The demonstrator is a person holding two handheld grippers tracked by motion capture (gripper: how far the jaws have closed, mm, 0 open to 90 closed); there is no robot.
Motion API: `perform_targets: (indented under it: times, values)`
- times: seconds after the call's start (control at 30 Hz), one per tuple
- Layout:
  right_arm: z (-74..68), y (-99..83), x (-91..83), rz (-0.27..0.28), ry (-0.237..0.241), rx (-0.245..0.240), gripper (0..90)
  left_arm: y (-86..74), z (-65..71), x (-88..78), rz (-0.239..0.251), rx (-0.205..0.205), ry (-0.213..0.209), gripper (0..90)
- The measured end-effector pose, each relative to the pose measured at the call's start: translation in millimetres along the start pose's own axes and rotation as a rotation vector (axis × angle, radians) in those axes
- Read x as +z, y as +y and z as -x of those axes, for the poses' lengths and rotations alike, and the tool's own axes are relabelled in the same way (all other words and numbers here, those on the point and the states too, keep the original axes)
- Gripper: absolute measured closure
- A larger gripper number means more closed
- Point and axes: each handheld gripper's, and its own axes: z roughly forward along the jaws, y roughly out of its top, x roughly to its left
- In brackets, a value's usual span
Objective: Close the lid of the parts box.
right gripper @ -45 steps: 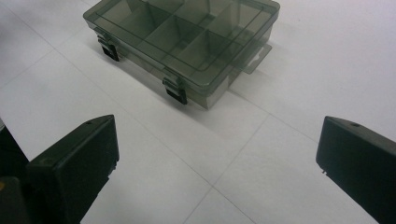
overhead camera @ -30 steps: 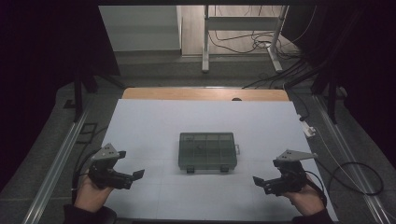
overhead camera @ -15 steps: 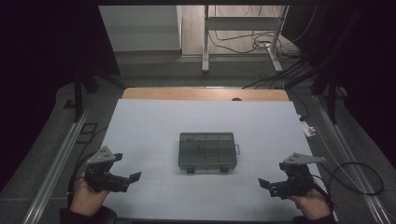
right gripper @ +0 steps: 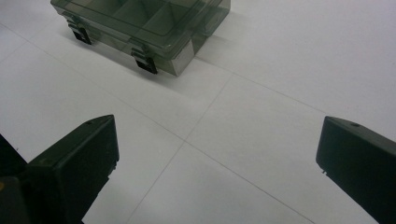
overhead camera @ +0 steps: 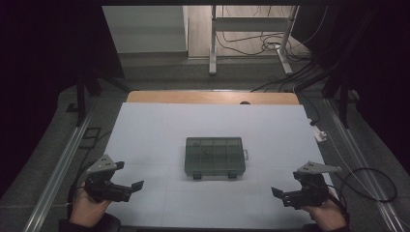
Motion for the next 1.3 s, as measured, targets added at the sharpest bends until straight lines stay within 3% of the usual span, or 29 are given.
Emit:
perform_targets:
  times: [1.3]
  values:
    - [4.1,-12.4,-17.8,-0.007,-0.039,0.035,0.0,-10.9,1.5,-13.7,-0.004,-0.018,0.029,0.2]
